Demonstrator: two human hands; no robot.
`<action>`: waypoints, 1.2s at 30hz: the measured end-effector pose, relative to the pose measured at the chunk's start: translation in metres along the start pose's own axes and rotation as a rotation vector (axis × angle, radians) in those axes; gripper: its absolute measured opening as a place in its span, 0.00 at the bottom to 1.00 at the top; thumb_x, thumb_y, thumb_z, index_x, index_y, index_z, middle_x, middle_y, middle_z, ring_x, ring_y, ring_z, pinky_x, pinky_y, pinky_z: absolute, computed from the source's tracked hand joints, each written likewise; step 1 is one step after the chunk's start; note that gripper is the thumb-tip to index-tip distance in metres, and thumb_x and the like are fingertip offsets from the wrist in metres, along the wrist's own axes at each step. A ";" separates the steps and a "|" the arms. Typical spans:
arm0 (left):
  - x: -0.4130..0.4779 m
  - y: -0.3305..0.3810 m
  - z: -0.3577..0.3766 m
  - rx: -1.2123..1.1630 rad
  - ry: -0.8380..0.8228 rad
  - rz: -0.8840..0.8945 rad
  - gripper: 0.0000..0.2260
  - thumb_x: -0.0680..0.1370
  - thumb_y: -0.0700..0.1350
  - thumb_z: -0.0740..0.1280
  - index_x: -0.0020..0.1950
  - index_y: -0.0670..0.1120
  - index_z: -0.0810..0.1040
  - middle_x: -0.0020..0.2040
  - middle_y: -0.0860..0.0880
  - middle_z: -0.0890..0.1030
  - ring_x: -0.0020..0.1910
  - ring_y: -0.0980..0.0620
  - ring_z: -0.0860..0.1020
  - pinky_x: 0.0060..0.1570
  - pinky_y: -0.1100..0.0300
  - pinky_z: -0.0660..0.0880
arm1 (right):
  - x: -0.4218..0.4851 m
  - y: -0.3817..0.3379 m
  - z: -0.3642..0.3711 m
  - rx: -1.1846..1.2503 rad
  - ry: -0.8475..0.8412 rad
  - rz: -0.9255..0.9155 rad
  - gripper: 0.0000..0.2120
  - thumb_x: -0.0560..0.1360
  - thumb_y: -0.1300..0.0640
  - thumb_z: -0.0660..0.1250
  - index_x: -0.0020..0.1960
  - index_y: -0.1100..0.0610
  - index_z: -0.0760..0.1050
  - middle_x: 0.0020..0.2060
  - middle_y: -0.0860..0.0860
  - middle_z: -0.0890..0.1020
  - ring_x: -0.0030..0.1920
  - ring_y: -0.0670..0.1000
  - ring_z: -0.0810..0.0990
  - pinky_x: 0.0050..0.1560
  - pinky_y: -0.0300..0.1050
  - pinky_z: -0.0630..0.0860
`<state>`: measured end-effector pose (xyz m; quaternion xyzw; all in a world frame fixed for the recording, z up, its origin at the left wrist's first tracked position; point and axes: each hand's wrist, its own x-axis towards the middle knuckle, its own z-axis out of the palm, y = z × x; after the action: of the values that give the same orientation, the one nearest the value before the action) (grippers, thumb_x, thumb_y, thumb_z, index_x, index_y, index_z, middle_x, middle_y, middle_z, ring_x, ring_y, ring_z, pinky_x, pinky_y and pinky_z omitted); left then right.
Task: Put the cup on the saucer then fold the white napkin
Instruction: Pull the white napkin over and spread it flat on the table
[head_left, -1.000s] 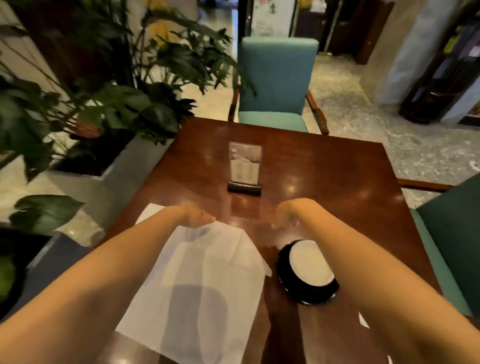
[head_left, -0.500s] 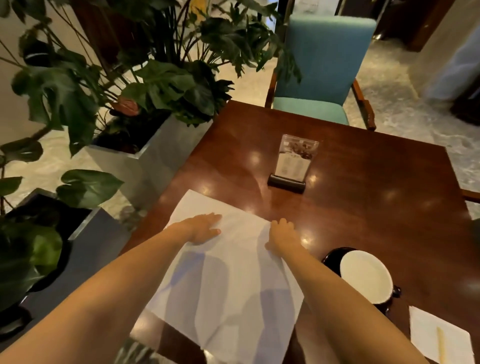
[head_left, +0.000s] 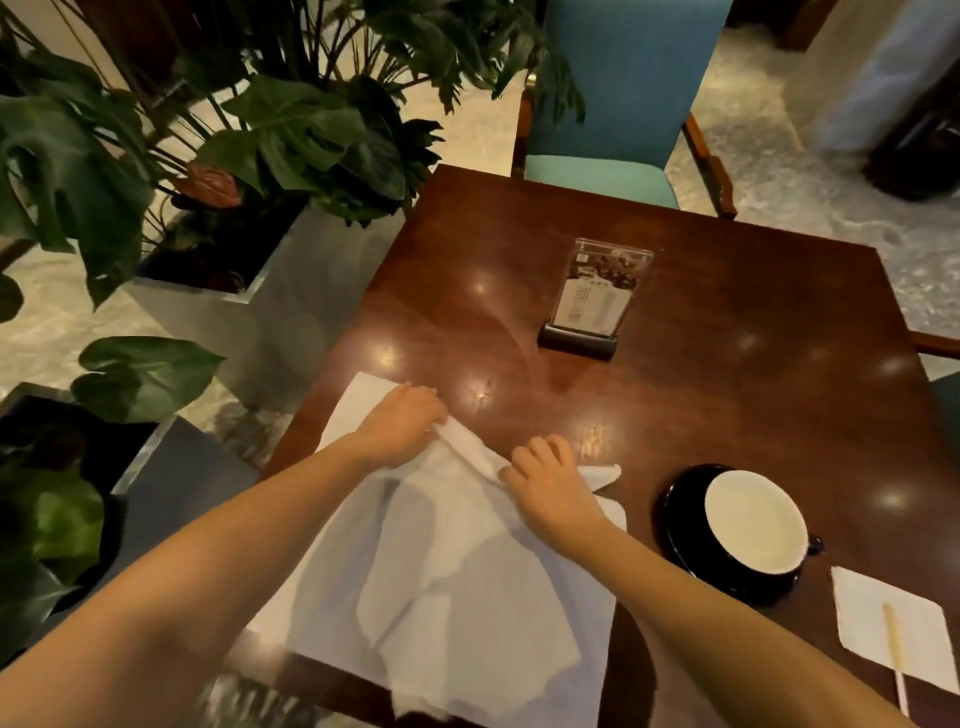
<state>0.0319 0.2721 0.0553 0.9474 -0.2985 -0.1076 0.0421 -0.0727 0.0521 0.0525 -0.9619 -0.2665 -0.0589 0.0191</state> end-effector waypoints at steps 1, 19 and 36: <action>-0.006 -0.002 -0.002 -0.004 0.032 0.023 0.07 0.75 0.42 0.62 0.50 0.47 0.77 0.54 0.48 0.79 0.58 0.46 0.74 0.61 0.54 0.66 | -0.009 -0.002 0.004 0.021 0.003 -0.038 0.14 0.60 0.66 0.71 0.44 0.57 0.75 0.38 0.51 0.75 0.41 0.55 0.72 0.48 0.49 0.63; -0.074 -0.020 0.009 -0.282 0.015 -0.151 0.19 0.78 0.49 0.63 0.68 0.51 0.69 0.64 0.52 0.74 0.62 0.51 0.72 0.60 0.56 0.71 | -0.026 0.021 -0.011 0.449 -0.561 0.569 0.17 0.75 0.44 0.64 0.54 0.56 0.71 0.46 0.50 0.73 0.44 0.52 0.73 0.37 0.41 0.69; -0.065 -0.031 -0.048 -0.466 -0.285 -0.049 0.08 0.71 0.41 0.63 0.38 0.51 0.64 0.36 0.51 0.70 0.34 0.52 0.66 0.35 0.59 0.63 | 0.010 0.040 -0.091 0.379 -0.432 0.440 0.09 0.78 0.52 0.61 0.40 0.52 0.69 0.39 0.50 0.74 0.39 0.52 0.72 0.32 0.42 0.66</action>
<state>0.0086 0.3357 0.1090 0.8944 -0.2457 -0.3067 0.2137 -0.0532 0.0162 0.1441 -0.9658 -0.0573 0.2019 0.1523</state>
